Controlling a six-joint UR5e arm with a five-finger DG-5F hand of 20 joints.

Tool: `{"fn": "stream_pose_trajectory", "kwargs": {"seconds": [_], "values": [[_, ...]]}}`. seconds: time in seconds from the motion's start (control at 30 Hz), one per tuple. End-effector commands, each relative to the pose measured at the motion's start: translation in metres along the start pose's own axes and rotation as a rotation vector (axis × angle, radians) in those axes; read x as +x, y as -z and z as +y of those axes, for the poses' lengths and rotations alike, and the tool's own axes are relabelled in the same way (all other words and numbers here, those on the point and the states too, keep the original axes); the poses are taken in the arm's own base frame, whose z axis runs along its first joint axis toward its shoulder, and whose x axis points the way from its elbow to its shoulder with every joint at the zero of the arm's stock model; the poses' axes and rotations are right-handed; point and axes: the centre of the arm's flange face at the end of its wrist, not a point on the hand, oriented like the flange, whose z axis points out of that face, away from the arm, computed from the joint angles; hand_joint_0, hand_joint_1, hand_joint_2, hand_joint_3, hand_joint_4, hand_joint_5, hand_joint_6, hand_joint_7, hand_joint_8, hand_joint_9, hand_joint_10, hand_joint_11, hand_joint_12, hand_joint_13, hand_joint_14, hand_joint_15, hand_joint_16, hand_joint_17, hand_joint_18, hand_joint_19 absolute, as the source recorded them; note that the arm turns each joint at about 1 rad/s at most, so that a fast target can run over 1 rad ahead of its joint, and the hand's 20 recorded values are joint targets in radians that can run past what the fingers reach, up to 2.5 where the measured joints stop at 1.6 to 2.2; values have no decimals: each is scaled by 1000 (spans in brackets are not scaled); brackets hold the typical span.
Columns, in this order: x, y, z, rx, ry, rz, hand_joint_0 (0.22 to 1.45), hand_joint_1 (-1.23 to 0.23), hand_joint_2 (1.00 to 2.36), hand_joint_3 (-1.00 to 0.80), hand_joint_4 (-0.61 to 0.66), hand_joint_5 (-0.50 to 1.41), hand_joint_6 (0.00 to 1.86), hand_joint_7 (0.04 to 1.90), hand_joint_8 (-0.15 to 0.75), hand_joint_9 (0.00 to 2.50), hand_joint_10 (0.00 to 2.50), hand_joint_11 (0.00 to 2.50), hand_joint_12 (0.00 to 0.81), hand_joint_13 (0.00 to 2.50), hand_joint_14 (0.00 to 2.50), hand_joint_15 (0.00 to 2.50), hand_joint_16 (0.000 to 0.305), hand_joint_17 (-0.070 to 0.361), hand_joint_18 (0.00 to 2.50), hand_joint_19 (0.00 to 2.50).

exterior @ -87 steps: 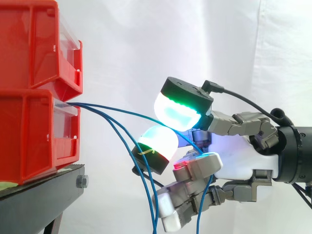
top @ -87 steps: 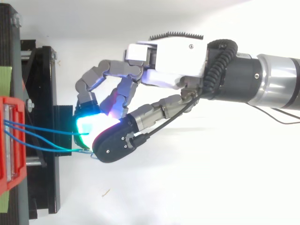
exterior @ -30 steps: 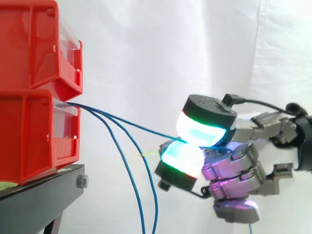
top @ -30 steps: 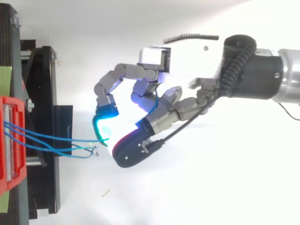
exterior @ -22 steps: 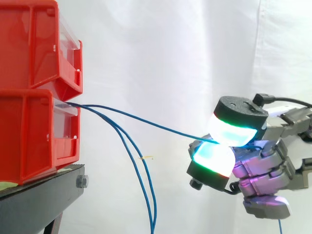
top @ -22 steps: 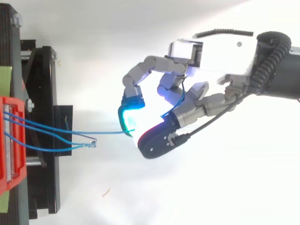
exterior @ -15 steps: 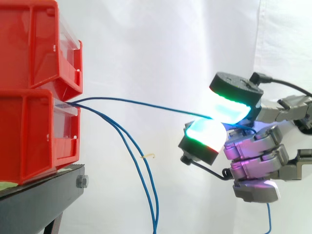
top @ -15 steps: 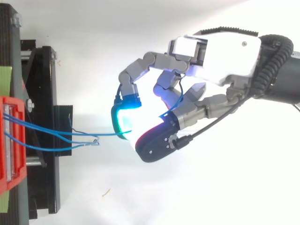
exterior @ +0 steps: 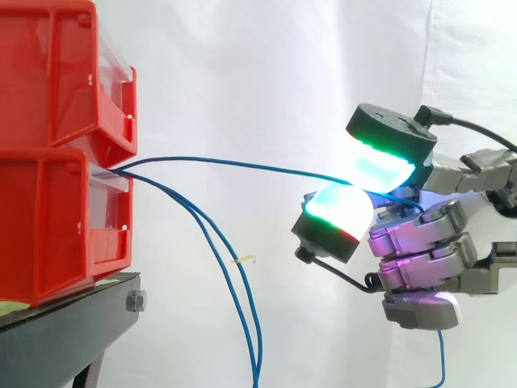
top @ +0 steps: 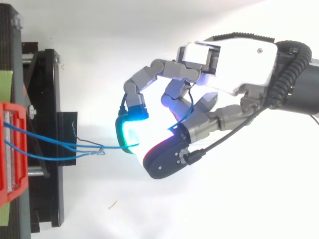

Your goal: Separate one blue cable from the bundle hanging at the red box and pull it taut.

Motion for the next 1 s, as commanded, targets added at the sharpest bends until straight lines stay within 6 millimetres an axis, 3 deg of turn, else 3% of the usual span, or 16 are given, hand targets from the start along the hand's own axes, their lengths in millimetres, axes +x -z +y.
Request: {"fn": "stream_pose_trajectory", "kwargs": {"seconds": [0.0,0.2,0.97], "values": [[0,0,0,1,0,0,728,-786,1007,-392,-46,-182,916,1129,327,1100,1680,1442,375,1025,1679,1397,46,103,1260,1185],[0,0,0,1,0,0,755,-785,1010,-359,-29,-182,905,1176,336,1109,1704,1422,394,984,1865,1297,46,105,1264,1246],[0,0,0,1,0,0,739,-787,1008,-377,-42,-180,911,1148,336,1116,1701,1442,384,1036,1701,1361,46,104,1278,1188]]}}
